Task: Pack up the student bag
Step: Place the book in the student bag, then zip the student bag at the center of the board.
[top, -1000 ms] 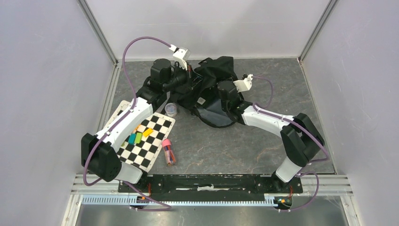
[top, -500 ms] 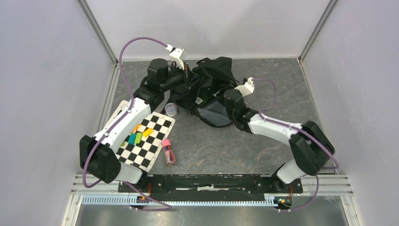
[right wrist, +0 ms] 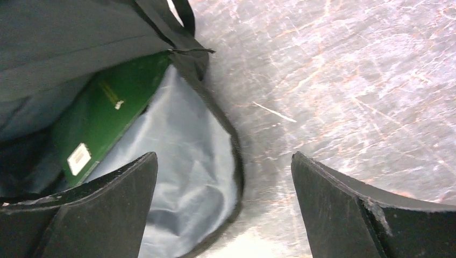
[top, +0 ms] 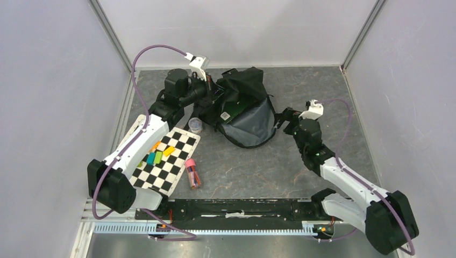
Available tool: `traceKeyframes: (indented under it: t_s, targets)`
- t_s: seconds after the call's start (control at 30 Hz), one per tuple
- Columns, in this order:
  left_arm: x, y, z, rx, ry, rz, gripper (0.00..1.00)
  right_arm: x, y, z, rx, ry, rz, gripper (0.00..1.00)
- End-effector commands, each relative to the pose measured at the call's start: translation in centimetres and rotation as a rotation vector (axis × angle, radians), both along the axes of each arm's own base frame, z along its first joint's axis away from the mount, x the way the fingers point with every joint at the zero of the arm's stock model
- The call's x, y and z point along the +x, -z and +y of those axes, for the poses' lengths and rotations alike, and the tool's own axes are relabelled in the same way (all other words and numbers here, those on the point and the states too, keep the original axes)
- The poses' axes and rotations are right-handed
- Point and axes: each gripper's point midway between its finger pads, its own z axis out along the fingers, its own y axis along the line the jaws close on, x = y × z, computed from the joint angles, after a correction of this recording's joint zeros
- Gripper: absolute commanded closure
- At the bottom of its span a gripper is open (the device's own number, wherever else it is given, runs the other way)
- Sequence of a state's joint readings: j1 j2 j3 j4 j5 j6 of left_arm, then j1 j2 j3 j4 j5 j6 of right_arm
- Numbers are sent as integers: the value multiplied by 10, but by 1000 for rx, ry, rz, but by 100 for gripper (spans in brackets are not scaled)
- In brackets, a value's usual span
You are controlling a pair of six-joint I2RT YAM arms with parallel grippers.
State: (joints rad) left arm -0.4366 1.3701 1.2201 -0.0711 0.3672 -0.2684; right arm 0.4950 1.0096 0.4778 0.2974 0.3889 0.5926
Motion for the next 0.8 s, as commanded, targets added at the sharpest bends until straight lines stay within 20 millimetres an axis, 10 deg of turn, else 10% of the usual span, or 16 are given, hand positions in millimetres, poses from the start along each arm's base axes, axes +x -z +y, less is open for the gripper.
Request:
traceKeyframes:
  t_s: [0.0,0.67,0.77]
  targets:
    - [-5,-32,5,-64,-14,-43,92,-6,25,8,-96,-258,78,2]
    - [-4,-39,6,-72,-22,-41,92,22,84,57,-20,-594,191,30]
    - [-3,-40,5,-74,-20,-41,92,28,81,65,1,-629,165,56]
